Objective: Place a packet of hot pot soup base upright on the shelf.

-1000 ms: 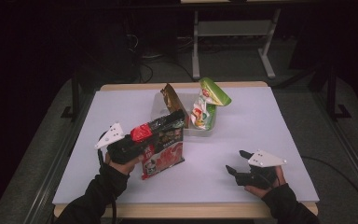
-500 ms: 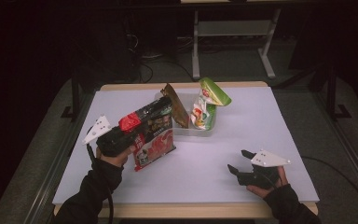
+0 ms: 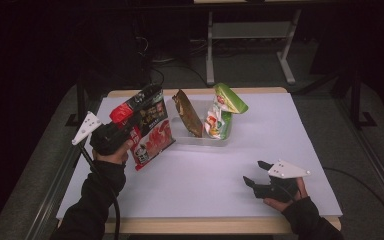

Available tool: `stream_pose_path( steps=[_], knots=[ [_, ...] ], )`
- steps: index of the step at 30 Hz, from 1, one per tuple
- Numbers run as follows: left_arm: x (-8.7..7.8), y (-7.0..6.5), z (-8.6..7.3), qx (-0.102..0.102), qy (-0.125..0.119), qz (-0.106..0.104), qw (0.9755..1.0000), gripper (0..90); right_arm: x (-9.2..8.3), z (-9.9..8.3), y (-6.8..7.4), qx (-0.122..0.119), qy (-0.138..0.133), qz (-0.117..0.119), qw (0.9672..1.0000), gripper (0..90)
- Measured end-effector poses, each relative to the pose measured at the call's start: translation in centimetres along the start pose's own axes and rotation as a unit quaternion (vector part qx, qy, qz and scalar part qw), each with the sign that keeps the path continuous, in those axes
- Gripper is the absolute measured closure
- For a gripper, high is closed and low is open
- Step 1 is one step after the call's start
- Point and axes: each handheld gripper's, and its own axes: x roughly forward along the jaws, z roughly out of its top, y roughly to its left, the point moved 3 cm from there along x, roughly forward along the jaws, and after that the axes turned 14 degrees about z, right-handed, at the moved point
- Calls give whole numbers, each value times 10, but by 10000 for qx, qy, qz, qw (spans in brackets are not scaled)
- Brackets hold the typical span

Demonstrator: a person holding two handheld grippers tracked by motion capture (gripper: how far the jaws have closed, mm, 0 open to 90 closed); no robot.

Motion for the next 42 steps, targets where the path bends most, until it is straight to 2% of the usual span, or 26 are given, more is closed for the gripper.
stream_pose_path(
  steps=[4, 8, 26, 32, 36, 39, 41, 42],
  knots=[
    [17, -3, 0, -172, 12, 289, 9994, 801, 1, 0, 0, 8, 18, 34, 10000, 258],
    [34, -6, -1, -101, 57, 607, 9981, 800, 2, -2, 0, 19, 48, 60, 10000, 257],
    [95, -14, -7, -301, 7, 988, 9947, 794, 2, -4, 3, -61, 88, 96, 9999, 256],
    [108, -20, -16, -265, -43, 1222, 9921, 794, 4, -5, 6, -106, 150, 146, 9997, 256],
    [119, -19, -18, -380, -101, 1356, 9900, 795, 5, -5, 7, -127, 174, 173, 9996, 256],
    [126, -21, -19, -346, -184, 1451, 9886, 795, 6, -5, 8, -157, 184, 190, 9995, 255],
    [131, -23, -21, -220, -231, 1523, 9878, 795, 6, -5, 8, -132, 172, 208, 9995, 255],
    [133, -24, -22, -260, -266, 1548, 9873, 795, 6, -5, 8, -138, 162, 209, 9996, 255]
  ],
)
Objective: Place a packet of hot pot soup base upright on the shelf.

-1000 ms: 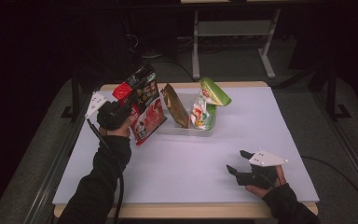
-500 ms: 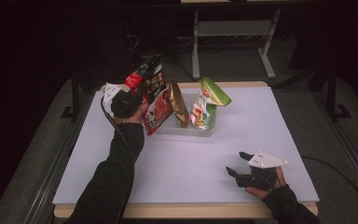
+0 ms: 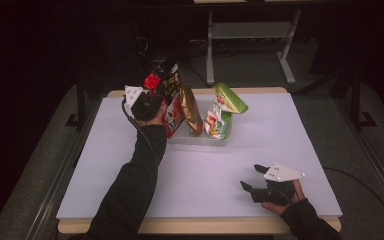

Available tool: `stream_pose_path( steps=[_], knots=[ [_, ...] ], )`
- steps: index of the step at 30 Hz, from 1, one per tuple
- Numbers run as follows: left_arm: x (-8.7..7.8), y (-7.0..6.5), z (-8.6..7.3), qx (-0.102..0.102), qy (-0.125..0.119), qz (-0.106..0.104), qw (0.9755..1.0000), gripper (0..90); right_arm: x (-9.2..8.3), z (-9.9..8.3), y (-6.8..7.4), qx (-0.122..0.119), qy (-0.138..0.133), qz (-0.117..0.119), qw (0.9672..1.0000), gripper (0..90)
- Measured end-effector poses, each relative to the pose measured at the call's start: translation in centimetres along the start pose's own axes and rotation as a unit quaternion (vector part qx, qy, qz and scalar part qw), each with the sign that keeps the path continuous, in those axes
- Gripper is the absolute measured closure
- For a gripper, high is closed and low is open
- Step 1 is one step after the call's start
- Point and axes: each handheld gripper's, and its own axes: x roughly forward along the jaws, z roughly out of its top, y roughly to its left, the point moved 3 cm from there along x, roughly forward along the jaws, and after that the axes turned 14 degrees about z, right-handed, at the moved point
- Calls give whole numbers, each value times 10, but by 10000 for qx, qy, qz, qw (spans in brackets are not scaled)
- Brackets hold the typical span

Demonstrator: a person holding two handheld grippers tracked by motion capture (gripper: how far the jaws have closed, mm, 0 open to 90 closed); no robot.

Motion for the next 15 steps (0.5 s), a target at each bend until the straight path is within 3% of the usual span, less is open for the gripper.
stream_pose_path(
  steps=[2, 7, 10, 13, 15],
  knots=[
    [5, -2, -3, 79, 12, 76, 9999, 794, 0, 0, 1, -5, -24, 14, 10000, 255],
    [10, -3, -10, -15, -175, 175, 9997, 789, -1, 1, 2, -39, -37, 46, 10000, 256],
    [12, -3, -16, 49, -90, 73, 9999, 785, -1, 1, 2, -55, -52, 43, 10000, 257],
    [9, -2, -23, 283, -70, -113, 9995, 776, -1, 1, 3, -70, -40, 58, 10000, 257],
    [7, -1, -24, 225, -72, -293, 9993, 761, -1, 1, 3, -56, -39, 69, 10000, 258]
  ],
)
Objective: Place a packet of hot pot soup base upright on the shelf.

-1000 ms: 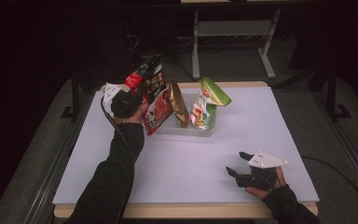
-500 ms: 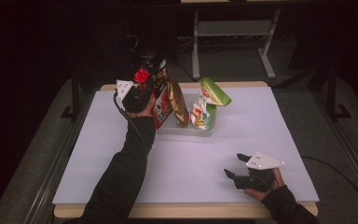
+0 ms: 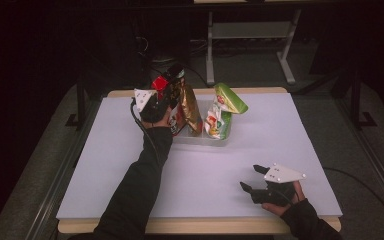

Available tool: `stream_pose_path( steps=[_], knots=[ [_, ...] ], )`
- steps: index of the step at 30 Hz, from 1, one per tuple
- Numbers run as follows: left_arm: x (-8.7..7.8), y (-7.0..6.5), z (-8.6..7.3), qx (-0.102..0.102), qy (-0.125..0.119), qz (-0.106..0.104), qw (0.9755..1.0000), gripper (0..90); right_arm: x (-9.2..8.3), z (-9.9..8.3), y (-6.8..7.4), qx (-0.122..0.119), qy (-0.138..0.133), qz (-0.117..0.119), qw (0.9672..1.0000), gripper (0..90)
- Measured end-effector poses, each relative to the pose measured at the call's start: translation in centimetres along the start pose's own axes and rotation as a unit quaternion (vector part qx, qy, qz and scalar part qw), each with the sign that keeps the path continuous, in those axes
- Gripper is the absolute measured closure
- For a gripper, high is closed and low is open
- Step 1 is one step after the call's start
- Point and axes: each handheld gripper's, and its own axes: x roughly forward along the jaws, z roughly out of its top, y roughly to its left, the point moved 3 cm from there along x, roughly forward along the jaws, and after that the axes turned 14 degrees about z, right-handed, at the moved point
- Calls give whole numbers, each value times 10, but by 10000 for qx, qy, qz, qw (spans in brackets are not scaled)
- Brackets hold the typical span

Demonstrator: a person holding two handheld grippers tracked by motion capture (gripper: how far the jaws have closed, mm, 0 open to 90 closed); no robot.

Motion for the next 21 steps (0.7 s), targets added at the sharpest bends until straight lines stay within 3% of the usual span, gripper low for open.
stream_pose_path(
  steps=[2, 4, 7, 8, 9, 13, 15, 19, 21],
  knots=[
    [-2, 1, 1, 115, 65, -35, 9999, 744, 1, 0, 0, 9, 17, 8, 10000, 258],
    [-3, 4, 0, 73, 154, -233, 9996, 715, 1, 0, 1, 14, 44, 5, 10000, 258],
    [-6, 8, -3, 314, 294, -350, 9985, 696, 2, 0, 1, -21, 59, 13, 10000, 258],
    [-7, 10, -5, 376, 393, -467, 9974, 676, 2, 0, 1, -15, 59, 19, 10000, 259],
    [-8, 12, -6, 526, 473, -447, 9965, 664, 2, 0, 1, -18, 63, 19, 10000, 259],
    [-17, 17, -10, 877, 540, -678, 9924, 642, 2, -1, 0, 5, 70, 33, 10000, 261],
    [-22, 17, -9, 1013, 573, -859, 9895, 618, 2, -1, 1, 4, 88, 35, 10000, 262],
    [-31, 20, -11, 1427, 748, -922, 9826, 550, 4, -1, 2, -14, 145, 72, 9999, 262],
    [-35, 23, -12, 1480, 831, -1015, 9803, 540, 5, -1, 2, -19, 170, 93, 9998, 262]
  ],
)
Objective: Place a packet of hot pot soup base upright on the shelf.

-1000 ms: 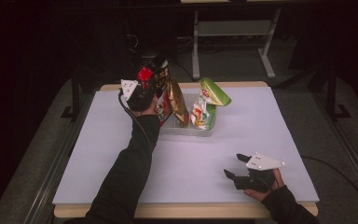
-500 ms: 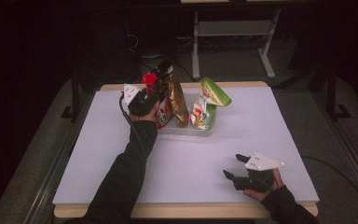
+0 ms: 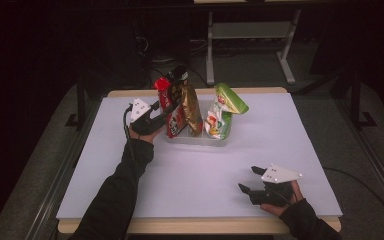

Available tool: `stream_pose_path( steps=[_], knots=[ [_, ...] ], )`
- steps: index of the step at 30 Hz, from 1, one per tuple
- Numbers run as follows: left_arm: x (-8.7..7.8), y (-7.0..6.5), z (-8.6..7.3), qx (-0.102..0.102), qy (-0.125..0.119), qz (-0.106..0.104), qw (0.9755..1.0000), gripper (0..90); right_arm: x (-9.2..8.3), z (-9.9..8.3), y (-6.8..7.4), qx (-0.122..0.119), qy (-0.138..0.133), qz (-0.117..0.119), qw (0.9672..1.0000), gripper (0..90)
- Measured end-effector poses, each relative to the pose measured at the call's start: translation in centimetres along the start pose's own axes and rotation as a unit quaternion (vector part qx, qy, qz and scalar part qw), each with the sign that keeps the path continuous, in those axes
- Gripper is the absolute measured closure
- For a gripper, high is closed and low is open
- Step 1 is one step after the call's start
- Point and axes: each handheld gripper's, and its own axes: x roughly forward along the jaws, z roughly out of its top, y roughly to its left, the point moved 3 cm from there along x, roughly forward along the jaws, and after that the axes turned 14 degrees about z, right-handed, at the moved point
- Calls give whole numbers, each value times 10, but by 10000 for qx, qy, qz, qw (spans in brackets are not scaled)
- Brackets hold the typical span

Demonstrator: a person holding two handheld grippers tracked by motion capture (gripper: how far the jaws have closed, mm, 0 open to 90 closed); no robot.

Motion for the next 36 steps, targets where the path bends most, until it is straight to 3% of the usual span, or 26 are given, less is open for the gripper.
stream_pose_path(
  steps=[7, 10, 11, 13, 14, 16, 18, 21, 24, 29, 32, 36],
  knots=[
    [-12, -1, -14, 332, 289, -304, 9986, 528, 3, -1, 1, -9, 86, 49, 10000, 264],
    [-18, -4, -19, 636, 366, -487, 9961, 552, 3, -1, 1, -21, 132, 68, 9999, 264],
    [-19, -6, -21, 767, 399, -569, 9946, 600, 4, -1, 1, -26, 146, 67, 9999, 264],
    [-21, -11, -25, 1024, 515, -539, 9919, 617, 4, -1, 1, -16, 166, 84, 9998, 265],
    [-20, -12, -26, 1076, 545, -592, 9909, 630, 5, -1, 1, -1, 183, 78, 9998, 266],
    [-19, -13, -28, 1202, 609, -489, 9897, 667, 6, -2, 1, -2, 210, 86, 9997, 265],
    [-17, -12, -28, 1120, 661, -571, 9899, 695, 6, -2, 2, -13, 234, 115, 9997, 265],
    [-14, -10, -36, 1265, 897, -637, 9858, 778, 8, -2, 4, -26, 295, 164, 9994, 266],
    [-14, -9, -39, 1082, 833, -638, 9886, 786, 9, -2, 4, -20, 300, 171, 9994, 265],
    [-16, -8, -40, 1029, 858, -671, 9887, 784, 8, -2, 4, -10, 271, 171, 9995, 265],
    [-17, -9, -41, 1148, 866, -628, 9876, 781, 8, -2, 3, -15, 282, 153, 9995, 266],
    [-17, -9, -41, 1087, 856, -630, 9884, 776, 8, -1, 3, -50, 277, 142, 9995, 266]
  ],
)
